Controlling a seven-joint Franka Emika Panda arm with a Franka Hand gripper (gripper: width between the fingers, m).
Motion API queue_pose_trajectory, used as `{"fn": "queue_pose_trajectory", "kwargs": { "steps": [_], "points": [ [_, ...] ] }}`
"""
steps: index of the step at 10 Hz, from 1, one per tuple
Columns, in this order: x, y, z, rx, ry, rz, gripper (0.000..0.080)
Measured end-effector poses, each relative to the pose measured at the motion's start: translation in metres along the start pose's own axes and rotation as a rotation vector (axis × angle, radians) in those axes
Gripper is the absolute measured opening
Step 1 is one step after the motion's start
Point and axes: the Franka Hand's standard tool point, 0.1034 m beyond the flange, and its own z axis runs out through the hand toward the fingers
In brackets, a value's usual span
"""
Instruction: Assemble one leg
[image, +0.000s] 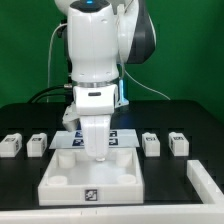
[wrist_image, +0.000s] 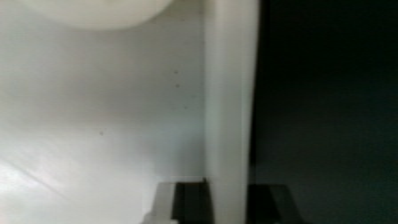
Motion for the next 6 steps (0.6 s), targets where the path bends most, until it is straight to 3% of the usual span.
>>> {"fn": "queue_pose_trajectory", "kwargs": {
  "steps": [6],
  "points": [
    [-0.0001, 0.0008, -0.0003, -0.004, 0.0, 0.0, 0.0063]
  ]
}}
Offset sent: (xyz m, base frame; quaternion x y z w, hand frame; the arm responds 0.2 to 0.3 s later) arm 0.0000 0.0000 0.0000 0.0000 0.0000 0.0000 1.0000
